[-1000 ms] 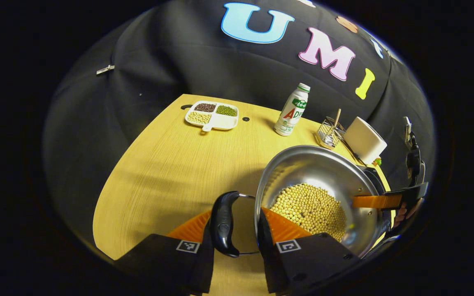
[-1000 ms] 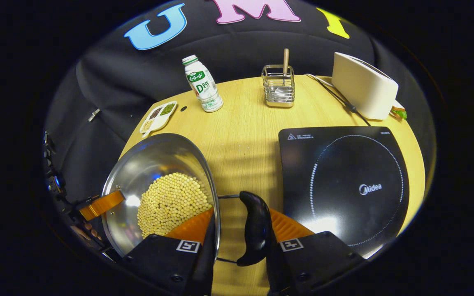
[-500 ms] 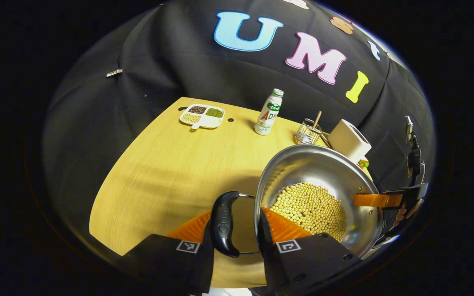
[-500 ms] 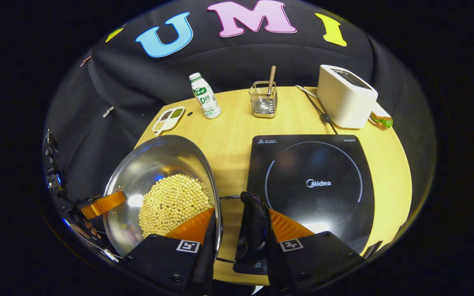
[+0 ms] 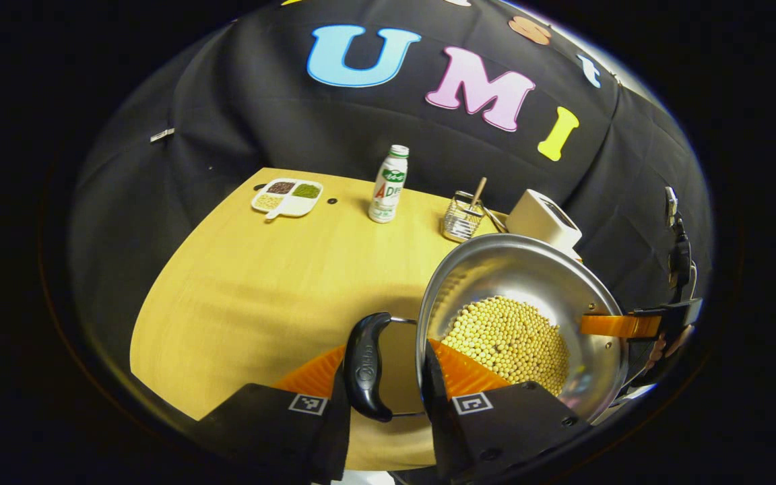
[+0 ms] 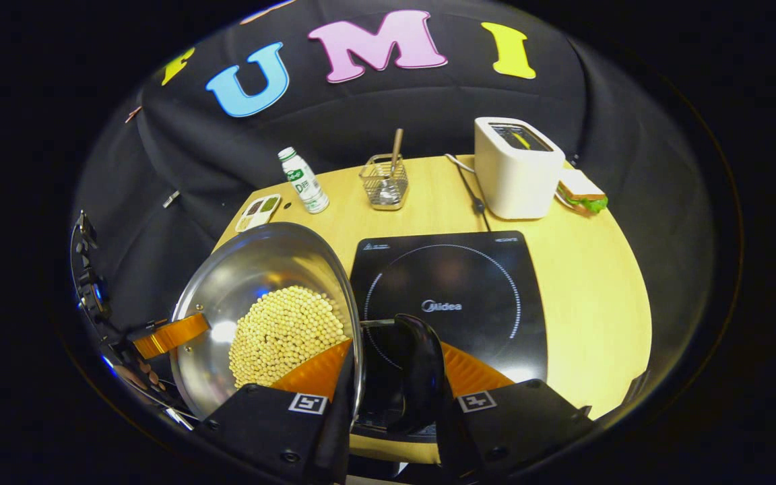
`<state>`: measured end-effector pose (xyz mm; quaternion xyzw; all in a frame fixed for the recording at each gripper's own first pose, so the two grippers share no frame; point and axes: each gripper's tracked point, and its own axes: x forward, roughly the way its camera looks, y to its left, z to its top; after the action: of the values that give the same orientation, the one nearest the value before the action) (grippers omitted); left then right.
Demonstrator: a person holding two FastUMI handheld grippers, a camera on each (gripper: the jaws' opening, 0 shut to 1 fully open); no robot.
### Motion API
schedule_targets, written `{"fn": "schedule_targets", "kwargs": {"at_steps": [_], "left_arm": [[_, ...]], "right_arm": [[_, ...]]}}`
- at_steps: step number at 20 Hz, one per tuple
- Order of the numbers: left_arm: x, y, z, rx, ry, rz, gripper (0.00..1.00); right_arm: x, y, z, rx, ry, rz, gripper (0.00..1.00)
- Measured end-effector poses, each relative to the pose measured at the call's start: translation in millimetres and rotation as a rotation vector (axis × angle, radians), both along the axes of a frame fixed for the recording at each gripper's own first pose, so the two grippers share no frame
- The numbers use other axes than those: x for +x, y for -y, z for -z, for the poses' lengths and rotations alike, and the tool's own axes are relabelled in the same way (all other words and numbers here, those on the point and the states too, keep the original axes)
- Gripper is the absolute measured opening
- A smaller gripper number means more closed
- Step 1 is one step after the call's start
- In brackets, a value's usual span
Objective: First push the handle of the pot to place it horizontally, then grasp the pot with both hands and set it on the induction cooktop.
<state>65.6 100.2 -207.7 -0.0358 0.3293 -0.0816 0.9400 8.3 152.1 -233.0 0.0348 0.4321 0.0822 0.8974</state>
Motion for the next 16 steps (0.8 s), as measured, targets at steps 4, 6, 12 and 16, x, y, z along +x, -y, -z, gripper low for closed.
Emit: {"fn": "schedule_targets", "kwargs": {"at_steps": [4, 6, 12, 16], "left_arm": [[14.0, 36.7, 0.6, 0.013, 0.009, 0.039, 0.52], [20.5, 53.4, 2.0, 0.019, 0.008, 0.059, 0.53], [38.0, 94.7, 10.4, 0.028, 0.004, 0.076, 0.53], [47.6, 118.1, 21.2, 0.026, -0.004, 0.065, 0.51]], "right_arm": [[6.7, 35.1, -4.8, 0.011, 0.01, 0.044, 0.55], [10.4, 51.0, -3.8, 0.01, 0.007, 0.06, 0.55], [27.3, 91.5, -0.9, 0.013, -0.007, 0.084, 0.55], [41.5, 112.7, 5.9, 0.013, -0.018, 0.08, 0.55]]}}
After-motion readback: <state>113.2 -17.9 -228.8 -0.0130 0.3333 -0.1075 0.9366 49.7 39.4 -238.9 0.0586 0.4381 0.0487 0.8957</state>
